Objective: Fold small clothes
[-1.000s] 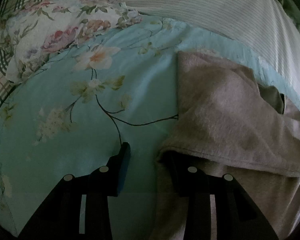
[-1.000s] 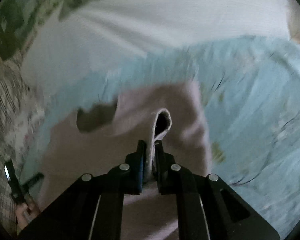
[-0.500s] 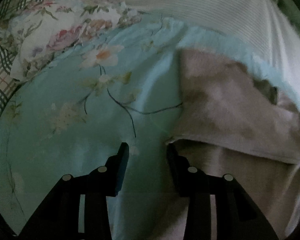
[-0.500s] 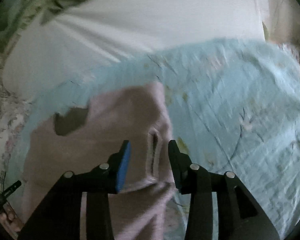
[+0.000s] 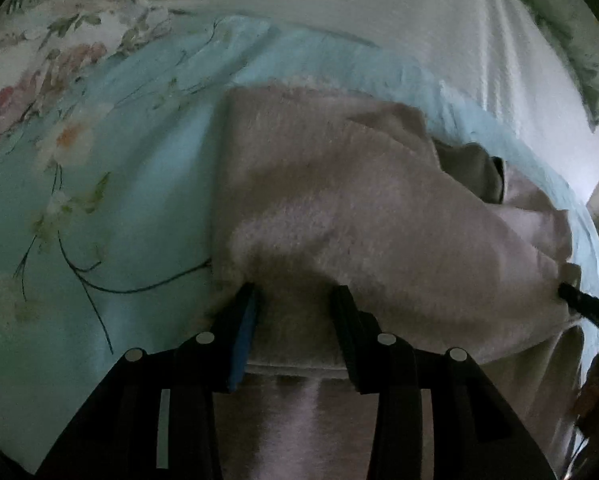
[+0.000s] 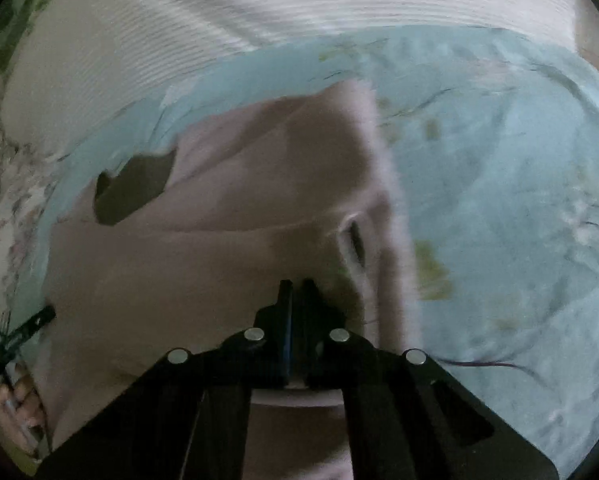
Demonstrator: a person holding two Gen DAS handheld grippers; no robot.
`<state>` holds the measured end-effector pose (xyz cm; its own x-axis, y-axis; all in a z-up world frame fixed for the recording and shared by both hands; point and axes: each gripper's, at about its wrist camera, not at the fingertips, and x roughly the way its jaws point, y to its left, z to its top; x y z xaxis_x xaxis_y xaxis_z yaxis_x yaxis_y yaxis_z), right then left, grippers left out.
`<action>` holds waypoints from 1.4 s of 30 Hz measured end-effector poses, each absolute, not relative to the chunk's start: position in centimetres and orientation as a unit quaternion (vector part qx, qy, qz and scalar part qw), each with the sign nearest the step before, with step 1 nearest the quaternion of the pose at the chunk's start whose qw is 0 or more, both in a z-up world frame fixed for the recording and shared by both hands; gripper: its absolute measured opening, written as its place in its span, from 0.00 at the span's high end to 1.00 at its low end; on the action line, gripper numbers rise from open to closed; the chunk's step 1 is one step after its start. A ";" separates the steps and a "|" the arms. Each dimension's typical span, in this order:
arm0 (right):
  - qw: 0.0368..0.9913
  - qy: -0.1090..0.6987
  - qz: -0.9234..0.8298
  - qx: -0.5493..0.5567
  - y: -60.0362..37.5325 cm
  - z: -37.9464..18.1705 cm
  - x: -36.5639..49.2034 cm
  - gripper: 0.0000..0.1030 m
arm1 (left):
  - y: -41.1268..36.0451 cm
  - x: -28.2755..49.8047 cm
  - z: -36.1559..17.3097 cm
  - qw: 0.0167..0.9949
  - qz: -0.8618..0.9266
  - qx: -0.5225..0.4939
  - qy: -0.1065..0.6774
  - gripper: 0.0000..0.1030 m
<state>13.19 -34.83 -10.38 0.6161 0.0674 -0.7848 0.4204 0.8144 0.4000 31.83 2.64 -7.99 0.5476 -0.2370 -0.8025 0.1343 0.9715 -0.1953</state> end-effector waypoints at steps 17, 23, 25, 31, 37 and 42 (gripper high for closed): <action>0.857 0.395 -0.046 0.329 -33.1 -7.0 -1.2 0.44 | 6.7 17.0 -6.1 0.875 -0.114 -0.048 0.467 0.50; 0.844 0.409 0.006 0.346 -31.2 -8.7 -7.9 0.44 | 9.0 11.1 -6.9 0.869 -0.123 -0.060 0.476 0.42; 0.837 0.415 0.027 0.357 -30.5 -9.4 -10.1 0.44 | 10.0 9.0 -7.4 0.862 -0.136 -0.072 0.483 0.36; 0.831 0.427 0.105 0.341 -27.8 -9.8 -15.9 0.44 | 11.6 3.8 -8.9 0.846 -0.176 -0.081 0.497 0.32; 0.814 0.469 0.131 0.317 -25.9 -11.7 -18.8 0.42 | 11.3 -0.3 -12.7 0.814 -0.175 -0.047 0.552 0.34; 0.805 0.476 0.138 0.327 -24.8 -13.7 -18.3 0.42 | 11.4 -0.6 -14.2 0.802 -0.182 -0.073 0.564 0.38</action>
<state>-18.34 -24.81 -13.74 0.5098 0.5321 -0.6760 0.0892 0.7488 0.6568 -0.56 11.41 -14.22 0.2972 -0.3733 -0.8788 0.2094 0.9235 -0.3215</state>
